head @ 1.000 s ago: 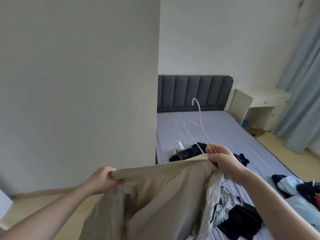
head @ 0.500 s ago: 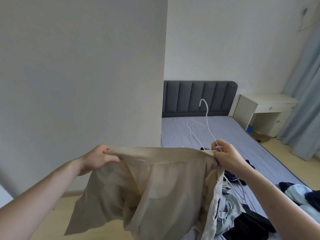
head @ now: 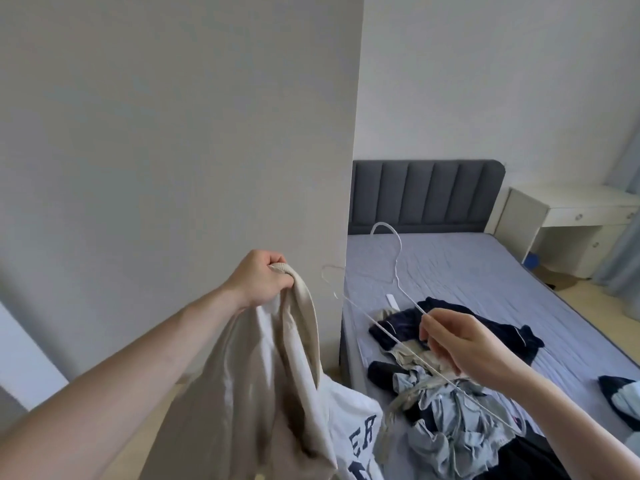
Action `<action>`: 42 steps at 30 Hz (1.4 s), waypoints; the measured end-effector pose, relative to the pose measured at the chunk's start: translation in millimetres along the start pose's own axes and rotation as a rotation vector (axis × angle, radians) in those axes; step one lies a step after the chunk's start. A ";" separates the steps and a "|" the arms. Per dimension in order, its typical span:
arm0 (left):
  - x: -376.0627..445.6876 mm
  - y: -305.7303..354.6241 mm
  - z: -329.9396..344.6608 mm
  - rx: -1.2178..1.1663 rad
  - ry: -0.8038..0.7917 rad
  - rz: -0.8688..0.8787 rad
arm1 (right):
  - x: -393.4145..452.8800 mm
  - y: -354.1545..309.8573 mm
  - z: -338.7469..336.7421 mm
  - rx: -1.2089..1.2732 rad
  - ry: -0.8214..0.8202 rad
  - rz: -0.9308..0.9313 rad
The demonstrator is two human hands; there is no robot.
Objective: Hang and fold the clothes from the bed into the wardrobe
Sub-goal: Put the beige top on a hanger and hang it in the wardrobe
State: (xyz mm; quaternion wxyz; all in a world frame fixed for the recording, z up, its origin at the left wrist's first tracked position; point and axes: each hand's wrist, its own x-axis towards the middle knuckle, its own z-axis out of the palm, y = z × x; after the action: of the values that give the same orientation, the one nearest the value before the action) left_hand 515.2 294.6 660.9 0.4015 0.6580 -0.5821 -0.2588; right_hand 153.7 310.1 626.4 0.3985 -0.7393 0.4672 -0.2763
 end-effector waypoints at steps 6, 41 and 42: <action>8.5 -29.2 -4.1 0.108 0.060 -0.123 | -11.4 -11.6 6.6 -0.191 0.039 -0.135; -13.3 -39.9 -61.9 0.315 0.104 0.006 | 2.7 -35.0 53.4 -0.215 0.089 -0.148; -13.8 -34.7 -57.4 0.312 0.100 0.026 | 1.9 -35.0 58.2 -0.222 0.095 -0.142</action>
State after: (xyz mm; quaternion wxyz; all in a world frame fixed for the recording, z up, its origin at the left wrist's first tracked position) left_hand 578.4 321.0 661.6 0.3263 0.7166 -0.6031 -0.1270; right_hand 216.3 336.3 625.3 0.2712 -0.7961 0.4597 -0.2852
